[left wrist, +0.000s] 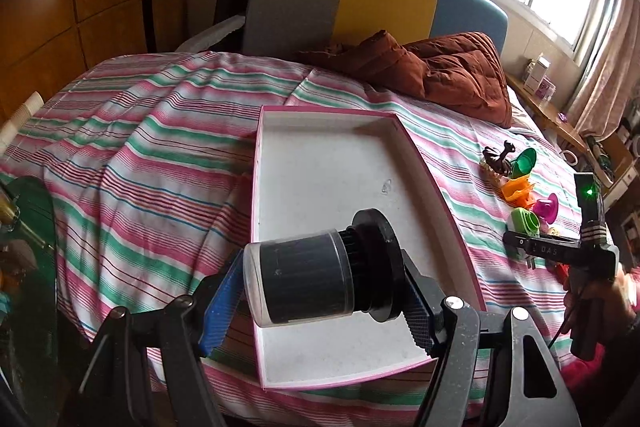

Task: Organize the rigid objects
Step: 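Carry the cylinder cup with the left gripper while the right gripper grasps the green diffuser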

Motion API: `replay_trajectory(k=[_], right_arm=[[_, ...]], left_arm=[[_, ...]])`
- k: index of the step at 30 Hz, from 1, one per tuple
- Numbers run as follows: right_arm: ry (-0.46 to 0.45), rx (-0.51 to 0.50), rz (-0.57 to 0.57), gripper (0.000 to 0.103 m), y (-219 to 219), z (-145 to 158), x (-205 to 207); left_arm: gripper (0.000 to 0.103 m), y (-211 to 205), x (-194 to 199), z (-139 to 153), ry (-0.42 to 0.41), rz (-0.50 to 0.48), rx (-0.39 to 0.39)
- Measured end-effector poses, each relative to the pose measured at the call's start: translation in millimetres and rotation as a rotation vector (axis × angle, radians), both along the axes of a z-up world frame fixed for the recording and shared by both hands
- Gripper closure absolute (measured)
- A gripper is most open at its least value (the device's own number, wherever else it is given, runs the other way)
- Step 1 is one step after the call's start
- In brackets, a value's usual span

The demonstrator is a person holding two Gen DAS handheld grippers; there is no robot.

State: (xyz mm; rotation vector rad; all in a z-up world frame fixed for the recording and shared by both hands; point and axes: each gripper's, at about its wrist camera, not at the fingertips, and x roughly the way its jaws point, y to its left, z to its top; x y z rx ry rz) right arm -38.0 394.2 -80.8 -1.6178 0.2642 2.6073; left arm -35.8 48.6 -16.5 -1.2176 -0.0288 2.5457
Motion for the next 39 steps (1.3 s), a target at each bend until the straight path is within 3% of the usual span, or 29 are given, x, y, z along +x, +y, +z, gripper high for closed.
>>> replay_trajectory(k=[4, 14, 19, 31, 39], right_arm=[[0.006, 0.054, 0.019, 0.045, -8.7, -0.6, -2.6], [0.018, 0.074, 0.015, 0.046, -6.7, 1.0, 6.2], [0.020, 0.075, 0.019, 0.046, -6.4, 1.9, 5.4], [0.017, 0.085, 0.024, 0.046, -9.4, 2.1, -0.9], [0.013, 0.083, 0.026, 0.046, -4.9, 3.9, 0.8]], left_arm=[[0.031, 2.1, 0.0, 5.7, 0.007, -0.005, 0.003], [0.031, 1.5, -22.3, 5.1, -0.040, 0.008, 0.050], [0.031, 9.3, -37.8, 5.9, -0.026, -0.005, 0.030], [0.031, 32.6, -117.6, -6.8, -0.075, -0.045, -0.004], [0.031, 45.1, -164.3, -38.4, -0.128, -0.023, -0.070]])
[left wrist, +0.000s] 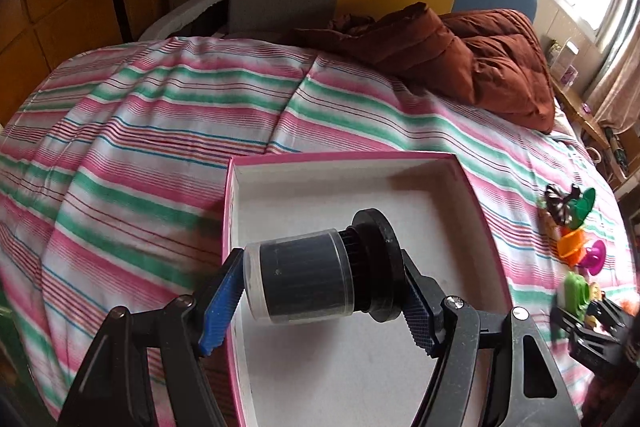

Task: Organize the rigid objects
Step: 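Carry the cylinder cup with the left gripper while the right gripper grasps the green diffuser, then lower the cylinder cup into the white tray and open the left gripper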

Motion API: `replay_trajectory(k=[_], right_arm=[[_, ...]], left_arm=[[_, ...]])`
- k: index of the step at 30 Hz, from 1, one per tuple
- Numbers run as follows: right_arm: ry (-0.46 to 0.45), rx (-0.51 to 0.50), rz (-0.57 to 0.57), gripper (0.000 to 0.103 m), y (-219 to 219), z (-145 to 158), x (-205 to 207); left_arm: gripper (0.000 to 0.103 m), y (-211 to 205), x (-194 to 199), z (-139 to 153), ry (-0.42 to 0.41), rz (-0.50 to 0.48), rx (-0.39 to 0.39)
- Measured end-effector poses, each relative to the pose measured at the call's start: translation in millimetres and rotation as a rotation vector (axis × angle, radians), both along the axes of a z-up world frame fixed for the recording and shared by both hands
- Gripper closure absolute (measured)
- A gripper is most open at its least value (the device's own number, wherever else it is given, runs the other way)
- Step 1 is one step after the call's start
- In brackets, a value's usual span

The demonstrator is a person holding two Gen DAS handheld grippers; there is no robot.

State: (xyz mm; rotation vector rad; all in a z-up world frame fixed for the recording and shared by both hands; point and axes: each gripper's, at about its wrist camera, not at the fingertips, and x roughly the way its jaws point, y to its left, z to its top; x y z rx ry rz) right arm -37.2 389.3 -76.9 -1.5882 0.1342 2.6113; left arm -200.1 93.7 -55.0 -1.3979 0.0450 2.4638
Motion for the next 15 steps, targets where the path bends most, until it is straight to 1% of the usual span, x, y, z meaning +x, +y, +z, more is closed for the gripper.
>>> replay_trajectory(k=[3, 6, 9, 12, 15], right_arm=[[0.001, -0.001, -0.001, 0.046, -0.2, -0.1, -0.5], [0.002, -0.001, -0.001, 0.046, -0.4, 0.0, -0.5], [0.003, 0.000, -0.001, 0.046, 0.0, 0.2, -0.2], [0.002, 0.000, -0.001, 0.046, 0.1, 0.2, -0.5], [0.002, -0.002, -0.002, 0.046, 0.0, 0.2, -0.3]], left_arm=[[0.030, 5.5, -8.4, -5.9, -0.003, -0.012, -0.016], [0.030, 7.2, -11.3, -6.3, 0.018, -0.006, -0.041], [0.021, 6.2, -9.3, -1.8, 0.043, -0.005, -0.052], [0.021, 1.5, -0.8, 7.6, 0.067, 0.009, -0.046], [0.020, -3.4, 17.5, 19.6, 0.112, 0.024, -0.056]])
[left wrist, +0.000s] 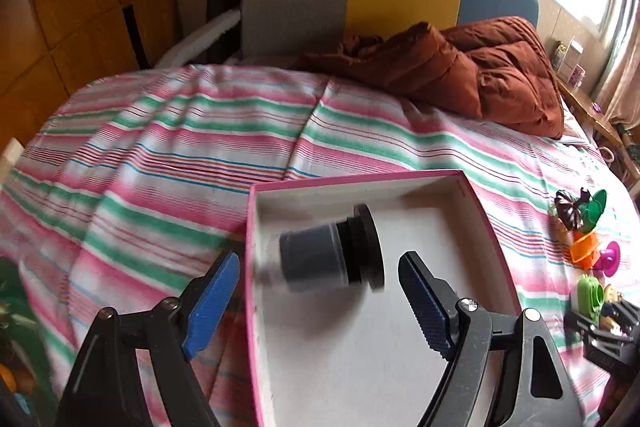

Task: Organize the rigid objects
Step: 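Lower the cylinder cup into the white tray and open the left gripper, then carry the green diffuser with the right gripper over the white tray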

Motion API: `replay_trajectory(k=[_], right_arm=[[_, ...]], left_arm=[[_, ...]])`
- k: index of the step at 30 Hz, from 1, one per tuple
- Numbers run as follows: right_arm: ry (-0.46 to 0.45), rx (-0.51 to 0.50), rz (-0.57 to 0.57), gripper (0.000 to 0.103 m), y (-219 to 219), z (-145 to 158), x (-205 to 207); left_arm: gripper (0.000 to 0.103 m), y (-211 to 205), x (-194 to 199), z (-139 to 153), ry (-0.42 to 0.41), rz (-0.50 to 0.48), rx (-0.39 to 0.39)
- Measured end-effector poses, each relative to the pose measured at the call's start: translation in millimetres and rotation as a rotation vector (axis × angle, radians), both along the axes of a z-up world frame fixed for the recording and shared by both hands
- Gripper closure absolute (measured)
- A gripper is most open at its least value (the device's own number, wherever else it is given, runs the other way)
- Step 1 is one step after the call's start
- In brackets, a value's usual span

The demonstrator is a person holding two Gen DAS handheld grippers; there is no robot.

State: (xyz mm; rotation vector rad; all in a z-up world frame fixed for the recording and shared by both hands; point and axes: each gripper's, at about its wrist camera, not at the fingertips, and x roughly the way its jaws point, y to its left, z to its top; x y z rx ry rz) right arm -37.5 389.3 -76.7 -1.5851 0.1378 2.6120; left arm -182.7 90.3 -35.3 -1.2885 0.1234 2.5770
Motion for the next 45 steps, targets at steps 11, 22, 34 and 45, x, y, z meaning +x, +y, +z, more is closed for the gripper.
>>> replay_trajectory(k=[11, 22, 34, 45], right_arm=[[0.012, -0.002, -0.032, 0.045, 0.9, 1.7, -2.1], [0.027, -0.002, -0.046, 0.046, -1.3, -0.9, -4.2], [0.060, 0.039, -0.028, 0.047, -9.7, -4.5, -2.1], [0.041, 0.061, -0.115, 0.049, -12.3, -3.0, 2.8]], left_arm=[[0.015, -13.5, 103.9, 19.1, 0.076, 0.022, 0.020], [0.005, -25.5, 149.0, 28.7, 0.110, 0.052, -0.004], [0.005, -46.7, 159.0, 24.1, 0.097, 0.097, 0.022], [0.005, -67.9, 161.3, 17.9, 0.078, 0.122, 0.061]])
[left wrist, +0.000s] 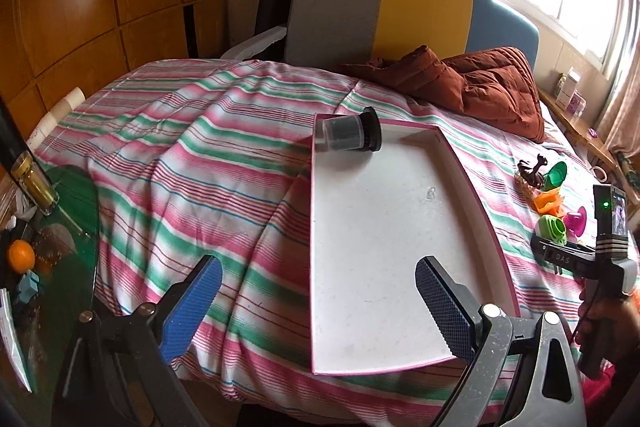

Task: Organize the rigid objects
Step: 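Carry the green diffuser with the right gripper over the white tray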

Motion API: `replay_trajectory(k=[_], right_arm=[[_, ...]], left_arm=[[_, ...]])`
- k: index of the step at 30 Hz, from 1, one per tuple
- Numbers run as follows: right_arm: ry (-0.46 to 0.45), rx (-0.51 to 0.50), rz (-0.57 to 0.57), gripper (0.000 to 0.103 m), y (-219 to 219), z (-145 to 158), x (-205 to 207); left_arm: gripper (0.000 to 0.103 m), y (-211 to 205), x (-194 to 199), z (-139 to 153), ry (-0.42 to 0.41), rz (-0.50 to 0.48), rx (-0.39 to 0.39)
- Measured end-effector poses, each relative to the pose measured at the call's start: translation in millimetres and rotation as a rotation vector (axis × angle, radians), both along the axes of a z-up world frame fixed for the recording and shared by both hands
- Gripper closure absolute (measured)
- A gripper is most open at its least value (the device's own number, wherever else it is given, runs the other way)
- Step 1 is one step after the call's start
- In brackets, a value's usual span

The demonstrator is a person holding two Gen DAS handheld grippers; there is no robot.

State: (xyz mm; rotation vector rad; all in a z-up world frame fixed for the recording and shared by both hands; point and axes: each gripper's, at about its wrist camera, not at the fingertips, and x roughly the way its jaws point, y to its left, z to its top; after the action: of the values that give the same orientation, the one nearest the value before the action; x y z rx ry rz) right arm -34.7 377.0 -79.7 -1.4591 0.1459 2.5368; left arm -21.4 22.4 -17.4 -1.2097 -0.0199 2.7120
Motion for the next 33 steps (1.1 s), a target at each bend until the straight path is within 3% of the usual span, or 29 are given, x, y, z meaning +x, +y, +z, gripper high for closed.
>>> replay_trajectory(k=[20, 33], right_arm=[[0.009, -0.071, -0.119, 0.049, -27.2, 6.5, 22.9], [0.145, -0.099, -0.048, 0.049, -56.8, 50.5, 21.5]], left_arm=[[0.005, -38.3, 1.8, -22.1, -0.045, 0.068, 0.018], [0.005, -36.7, 1.8, -15.1, -0.029, 0.066, -0.011]])
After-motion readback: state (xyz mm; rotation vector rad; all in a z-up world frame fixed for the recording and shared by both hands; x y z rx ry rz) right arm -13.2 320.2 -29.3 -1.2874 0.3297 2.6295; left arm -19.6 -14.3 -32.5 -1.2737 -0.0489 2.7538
